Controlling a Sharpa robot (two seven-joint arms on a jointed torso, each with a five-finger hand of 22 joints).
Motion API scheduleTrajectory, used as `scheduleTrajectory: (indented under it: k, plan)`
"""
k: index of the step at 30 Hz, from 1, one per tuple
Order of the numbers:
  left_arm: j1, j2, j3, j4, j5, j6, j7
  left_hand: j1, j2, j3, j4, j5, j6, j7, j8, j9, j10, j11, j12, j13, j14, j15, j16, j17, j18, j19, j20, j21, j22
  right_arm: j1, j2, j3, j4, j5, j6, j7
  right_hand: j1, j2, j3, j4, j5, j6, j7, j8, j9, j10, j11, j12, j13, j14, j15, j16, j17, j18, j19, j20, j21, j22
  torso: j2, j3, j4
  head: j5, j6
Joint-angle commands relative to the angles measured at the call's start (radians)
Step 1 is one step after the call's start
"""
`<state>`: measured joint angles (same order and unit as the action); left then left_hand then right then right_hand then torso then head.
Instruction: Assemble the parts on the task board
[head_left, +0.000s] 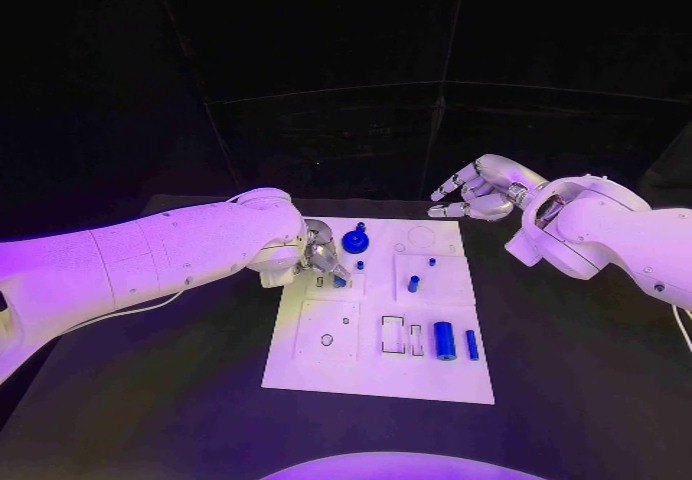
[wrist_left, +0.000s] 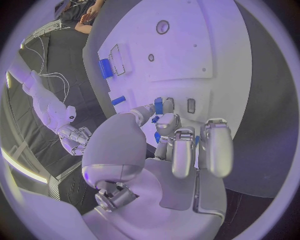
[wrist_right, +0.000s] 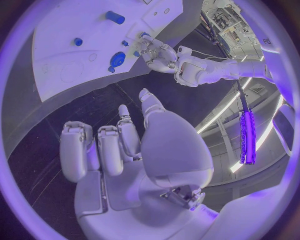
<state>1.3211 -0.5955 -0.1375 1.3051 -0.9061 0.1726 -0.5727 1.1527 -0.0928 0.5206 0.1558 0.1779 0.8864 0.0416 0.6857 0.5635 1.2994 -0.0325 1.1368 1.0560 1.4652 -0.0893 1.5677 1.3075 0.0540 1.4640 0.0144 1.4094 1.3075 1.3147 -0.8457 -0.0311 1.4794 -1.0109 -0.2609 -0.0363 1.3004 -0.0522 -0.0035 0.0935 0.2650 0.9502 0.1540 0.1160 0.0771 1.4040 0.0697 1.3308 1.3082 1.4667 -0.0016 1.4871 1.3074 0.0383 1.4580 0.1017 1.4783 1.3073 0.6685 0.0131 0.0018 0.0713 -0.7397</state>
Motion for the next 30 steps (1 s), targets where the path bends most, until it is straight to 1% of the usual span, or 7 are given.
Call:
scheduleTrajectory:
  k: [1, 6, 12, 16, 18, 20, 30]
  plan:
    - [0.001, -0.013, 0.001, 0.018, -0.006, -0.072, 0.023, -0.013, -0.001, 0.173, -0.163, -0.006, -0.005, 0.000, 0.008, 0.003, 0.010, 0.002, 0.005, 0.003, 0.106, -0.001, 0.003, 0.263, 0.000, 0.012, 0.006, -0.003, 0.006, 0.002, 0.001, 0.001, -0.001, -0.003, 0.008, 0.003, 0.003, 0.010, -0.009, 0.000, 0.006, 0.004, -0.002, 0.005, 0.000, -0.001, -0.004, -0.006, 0.051, 0.068, -0.008, -0.005, 0.117, 0.009, 0.000, -0.004, -0.006, 0.042, 0.000, 0.0004, 0.0002, 0.003, 0.000]
    - [0.001, -0.030, 0.001, 0.040, -0.030, -0.106, 0.021, -0.021, -0.004, 0.184, -0.168, -0.007, -0.006, 0.000, 0.012, 0.006, 0.012, 0.001, 0.007, 0.005, 0.106, -0.001, 0.003, 0.263, 0.000, 0.012, 0.005, -0.002, 0.008, 0.002, 0.000, 0.001, -0.002, -0.003, 0.010, 0.003, 0.003, 0.010, -0.009, 0.000, 0.006, 0.004, -0.002, 0.005, 0.000, -0.001, -0.004, -0.006, 0.051, 0.068, -0.008, -0.005, 0.117, 0.009, 0.000, -0.004, -0.006, 0.042, 0.000, -0.0003, -0.0004, 0.006, 0.001]
    - [-0.001, -0.039, 0.000, 0.050, -0.072, -0.128, 0.015, -0.022, -0.005, 0.186, -0.169, -0.007, -0.006, 0.000, 0.013, 0.007, 0.012, 0.001, 0.007, 0.005, 0.106, -0.001, 0.003, 0.263, 0.000, 0.013, 0.005, -0.002, 0.008, 0.002, -0.002, 0.001, -0.002, -0.003, 0.012, 0.003, 0.002, 0.010, -0.010, 0.001, 0.006, 0.004, -0.002, 0.005, 0.000, -0.001, -0.004, -0.005, 0.052, 0.067, -0.008, -0.005, 0.116, 0.009, 0.000, -0.004, -0.006, 0.041, 0.001, -0.0002, -0.0003, 0.008, 0.000]
    - [-0.004, -0.036, 0.000, 0.047, -0.108, -0.130, 0.013, -0.024, -0.007, 0.187, -0.170, -0.008, -0.006, 0.000, 0.014, 0.008, 0.012, 0.001, 0.006, 0.003, 0.106, -0.001, 0.003, 0.263, 0.000, 0.012, 0.005, -0.003, 0.007, 0.002, -0.001, 0.001, -0.002, -0.003, 0.015, 0.005, 0.001, 0.010, -0.010, 0.001, 0.006, 0.004, -0.002, 0.005, 0.000, -0.001, -0.004, -0.006, 0.051, 0.067, -0.008, -0.005, 0.116, 0.009, 0.000, -0.004, -0.007, 0.041, 0.001, -0.0006, -0.0018, 0.012, -0.001]
    - [-0.006, -0.032, 0.000, 0.045, -0.137, -0.130, 0.013, -0.025, -0.008, 0.188, -0.170, -0.008, -0.006, 0.000, 0.015, 0.008, 0.012, 0.001, 0.006, 0.002, 0.106, -0.001, 0.003, 0.263, 0.000, 0.012, 0.005, -0.003, 0.007, 0.002, -0.001, 0.001, -0.002, -0.003, 0.017, 0.006, 0.001, 0.010, -0.010, 0.001, 0.006, 0.004, -0.002, 0.005, 0.000, -0.001, -0.004, -0.006, 0.051, 0.067, -0.008, -0.005, 0.116, 0.009, 0.000, -0.004, -0.007, 0.041, 0.001, -0.0003, -0.0011, 0.012, 0.000]
    - [-0.009, -0.028, -0.001, 0.043, -0.157, -0.128, 0.012, -0.026, -0.008, 0.188, -0.171, -0.008, -0.006, 0.000, 0.015, 0.008, 0.012, 0.001, 0.005, 0.002, 0.106, -0.001, 0.003, 0.263, 0.000, 0.012, 0.005, -0.003, 0.007, 0.002, 0.001, 0.001, -0.002, -0.003, 0.018, 0.006, 0.001, 0.010, -0.010, 0.001, 0.006, 0.004, -0.002, 0.005, 0.000, -0.001, -0.004, -0.006, 0.051, 0.067, -0.008, -0.005, 0.116, 0.009, 0.000, -0.004, -0.007, 0.041, 0.001, -0.0002, -0.0011, 0.012, -0.002]
    - [-0.019, -0.019, -0.001, 0.040, -0.197, -0.112, 0.009, -0.028, -0.009, 0.188, -0.171, -0.009, -0.006, -0.001, 0.016, 0.009, 0.012, 0.001, 0.005, 0.001, 0.106, -0.001, 0.003, 0.263, 0.000, 0.013, 0.005, -0.002, 0.009, 0.002, 0.003, 0.001, -0.002, -0.003, 0.018, 0.007, 0.001, 0.010, -0.010, 0.001, 0.006, 0.004, -0.002, 0.005, 0.000, -0.001, -0.004, -0.006, 0.051, 0.067, -0.008, -0.005, 0.116, 0.009, 0.000, -0.004, -0.007, 0.041, 0.001, -0.0009, -0.0036, 0.018, -0.004]
